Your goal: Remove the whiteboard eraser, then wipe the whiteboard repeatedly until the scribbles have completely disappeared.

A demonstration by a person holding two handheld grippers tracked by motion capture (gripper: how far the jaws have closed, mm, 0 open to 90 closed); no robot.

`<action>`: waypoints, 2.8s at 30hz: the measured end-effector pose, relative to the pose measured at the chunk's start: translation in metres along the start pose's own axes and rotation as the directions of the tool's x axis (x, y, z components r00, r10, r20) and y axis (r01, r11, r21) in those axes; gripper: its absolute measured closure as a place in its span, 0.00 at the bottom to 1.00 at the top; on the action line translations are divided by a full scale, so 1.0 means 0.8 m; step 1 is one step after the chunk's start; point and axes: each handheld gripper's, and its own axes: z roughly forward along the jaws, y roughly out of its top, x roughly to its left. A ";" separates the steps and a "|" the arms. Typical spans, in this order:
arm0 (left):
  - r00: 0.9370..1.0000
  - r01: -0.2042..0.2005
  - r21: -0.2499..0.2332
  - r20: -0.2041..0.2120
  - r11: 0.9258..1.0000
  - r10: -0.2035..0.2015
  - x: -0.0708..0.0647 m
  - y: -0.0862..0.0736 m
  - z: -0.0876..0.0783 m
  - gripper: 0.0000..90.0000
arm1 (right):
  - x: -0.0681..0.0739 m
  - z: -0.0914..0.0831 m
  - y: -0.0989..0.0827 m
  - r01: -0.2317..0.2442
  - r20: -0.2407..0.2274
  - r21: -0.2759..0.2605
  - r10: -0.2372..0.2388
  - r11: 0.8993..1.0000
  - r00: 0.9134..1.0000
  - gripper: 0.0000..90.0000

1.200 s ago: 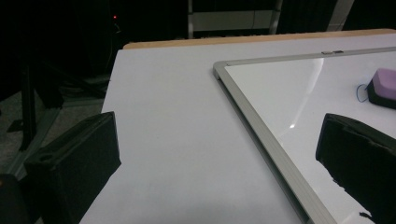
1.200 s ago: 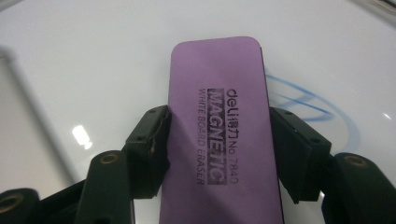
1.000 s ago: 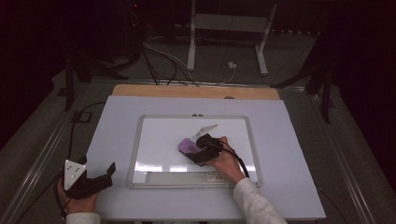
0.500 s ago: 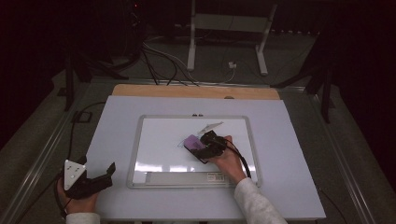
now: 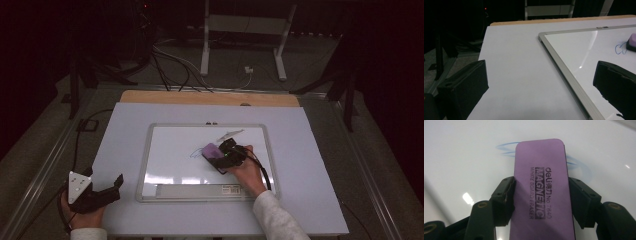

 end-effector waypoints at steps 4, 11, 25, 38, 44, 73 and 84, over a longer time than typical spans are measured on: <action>1.000 -0.001 0.001 -0.001 1.000 0.001 -0.001 0.000 -0.001 0.01 | -0.029 -0.008 -0.006 -0.095 0.072 -0.015 0.096 0.995 0.993 0.46; 1.000 -0.002 0.007 -0.003 1.000 0.002 -0.001 -0.001 0.000 0.01 | -0.017 -0.006 -0.006 -0.073 0.067 -0.017 0.074 0.997 0.995 0.46; 1.000 0.002 0.004 -0.002 1.000 -0.002 0.000 -0.001 0.001 0.01 | 0.016 0.006 0.002 0.046 -0.073 -0.005 -0.046 0.999 0.996 0.46; 1.000 0.001 0.007 -0.003 1.000 -0.001 0.001 -0.001 0.000 0.01 | -0.054 -0.009 -0.005 -0.198 0.112 -0.029 0.200 0.980 0.973 0.46; 1.000 -0.002 0.009 -0.003 1.000 0.002 -0.001 -0.001 0.001 0.00 | -0.032 -0.005 -0.004 -0.124 0.056 -0.018 0.125 0.992 0.991 0.46; 1.000 0.003 0.006 -0.001 1.000 -0.003 -0.001 0.000 0.001 0.01 | -0.013 0.021 0.027 -0.138 0.033 -0.011 0.138 0.990 0.990 0.46; 1.000 -0.001 0.011 0.002 1.000 0.001 -0.002 0.000 0.003 0.01 | -0.017 0.026 0.037 -0.202 0.159 -0.024 0.203 0.979 0.966 0.46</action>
